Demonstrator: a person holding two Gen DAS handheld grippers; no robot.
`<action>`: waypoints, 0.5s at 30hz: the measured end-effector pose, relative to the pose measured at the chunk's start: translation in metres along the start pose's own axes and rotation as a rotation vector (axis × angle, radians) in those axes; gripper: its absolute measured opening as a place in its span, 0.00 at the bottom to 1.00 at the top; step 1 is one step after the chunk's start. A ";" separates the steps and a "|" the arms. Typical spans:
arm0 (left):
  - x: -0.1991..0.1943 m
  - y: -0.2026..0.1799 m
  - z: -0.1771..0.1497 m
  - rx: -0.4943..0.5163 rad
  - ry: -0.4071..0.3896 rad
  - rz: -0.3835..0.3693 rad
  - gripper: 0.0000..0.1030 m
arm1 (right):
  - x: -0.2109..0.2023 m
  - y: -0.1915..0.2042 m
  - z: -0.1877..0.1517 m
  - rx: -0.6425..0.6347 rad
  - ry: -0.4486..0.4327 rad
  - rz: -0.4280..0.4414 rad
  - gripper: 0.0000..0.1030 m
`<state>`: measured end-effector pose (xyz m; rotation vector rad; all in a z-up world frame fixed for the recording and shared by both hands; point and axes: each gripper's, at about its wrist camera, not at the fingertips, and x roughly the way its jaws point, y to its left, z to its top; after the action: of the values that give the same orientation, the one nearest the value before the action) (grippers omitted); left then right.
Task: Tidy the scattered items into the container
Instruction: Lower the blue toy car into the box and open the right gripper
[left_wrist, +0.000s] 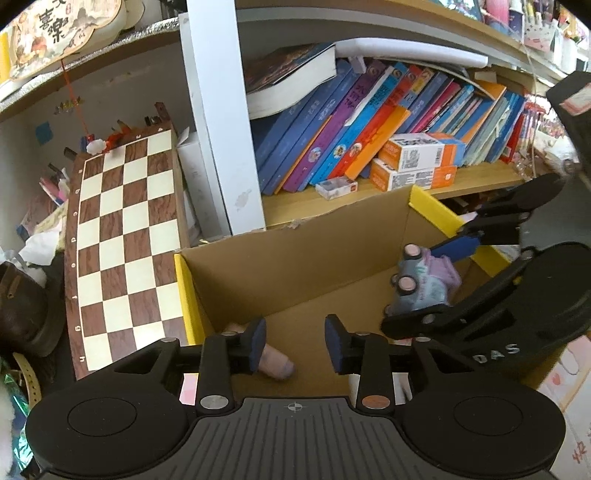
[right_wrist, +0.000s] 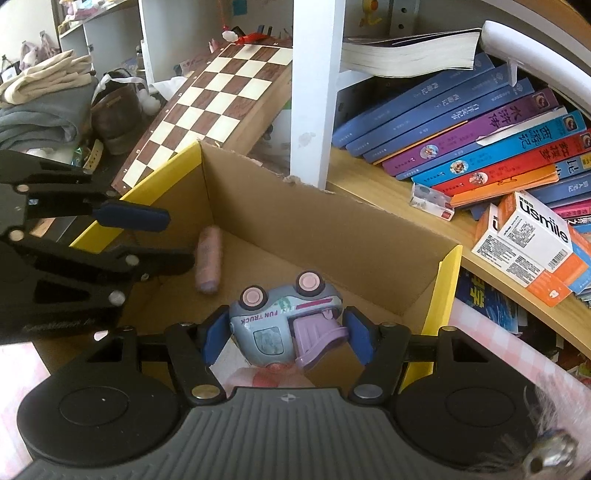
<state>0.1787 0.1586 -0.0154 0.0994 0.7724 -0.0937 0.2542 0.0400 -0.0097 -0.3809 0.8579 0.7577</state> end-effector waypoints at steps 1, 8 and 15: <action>-0.002 -0.001 0.000 0.001 -0.004 -0.001 0.39 | 0.000 0.000 0.000 -0.002 0.001 0.000 0.62; -0.018 -0.004 -0.001 -0.005 -0.044 0.029 0.69 | 0.005 -0.001 0.004 -0.015 0.012 0.004 0.62; -0.039 -0.007 0.001 0.004 -0.073 0.044 0.75 | 0.012 0.000 0.010 -0.063 0.031 0.012 0.62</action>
<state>0.1509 0.1536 0.0120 0.1160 0.6968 -0.0566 0.2643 0.0510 -0.0131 -0.4450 0.8674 0.7932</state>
